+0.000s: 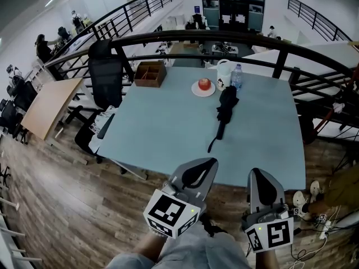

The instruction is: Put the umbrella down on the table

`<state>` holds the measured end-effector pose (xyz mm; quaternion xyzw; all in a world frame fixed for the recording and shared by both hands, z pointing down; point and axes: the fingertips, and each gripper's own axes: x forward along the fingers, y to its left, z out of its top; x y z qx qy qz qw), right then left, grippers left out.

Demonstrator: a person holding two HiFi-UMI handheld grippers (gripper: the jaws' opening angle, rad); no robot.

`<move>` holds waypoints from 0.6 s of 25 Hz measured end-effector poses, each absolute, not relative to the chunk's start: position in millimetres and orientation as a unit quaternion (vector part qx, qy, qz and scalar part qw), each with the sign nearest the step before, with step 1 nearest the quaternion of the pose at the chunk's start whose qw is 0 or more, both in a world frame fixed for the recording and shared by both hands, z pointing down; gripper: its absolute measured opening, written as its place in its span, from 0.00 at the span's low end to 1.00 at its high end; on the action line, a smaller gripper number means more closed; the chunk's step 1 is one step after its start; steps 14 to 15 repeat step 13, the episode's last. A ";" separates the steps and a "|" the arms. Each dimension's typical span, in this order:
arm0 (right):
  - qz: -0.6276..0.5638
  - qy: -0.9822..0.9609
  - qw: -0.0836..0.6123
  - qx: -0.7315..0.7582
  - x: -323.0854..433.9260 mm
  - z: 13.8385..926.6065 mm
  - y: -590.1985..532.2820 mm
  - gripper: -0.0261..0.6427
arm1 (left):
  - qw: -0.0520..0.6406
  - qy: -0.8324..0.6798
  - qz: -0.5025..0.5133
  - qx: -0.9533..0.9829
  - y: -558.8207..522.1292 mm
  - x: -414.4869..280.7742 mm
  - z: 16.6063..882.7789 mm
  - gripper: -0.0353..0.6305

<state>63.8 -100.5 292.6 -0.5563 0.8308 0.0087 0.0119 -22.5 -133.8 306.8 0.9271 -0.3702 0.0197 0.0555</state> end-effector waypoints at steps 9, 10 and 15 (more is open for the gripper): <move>0.009 0.833 0.009 -0.553 61.2 293.4 -100.1 0.03 | 0.057 -0.368 0.023 0.928 -132.4 -23.1 308.7 0.06; 0.009 0.833 0.009 -0.552 61.5 293.5 -100.2 0.04 | 0.056 -0.368 0.023 0.928 -132.3 -22.6 308.8 0.06; 0.010 0.834 0.009 -0.552 62.3 293.5 -100.9 0.04 | 0.056 -0.366 0.024 0.928 -132.8 -20.9 308.8 0.06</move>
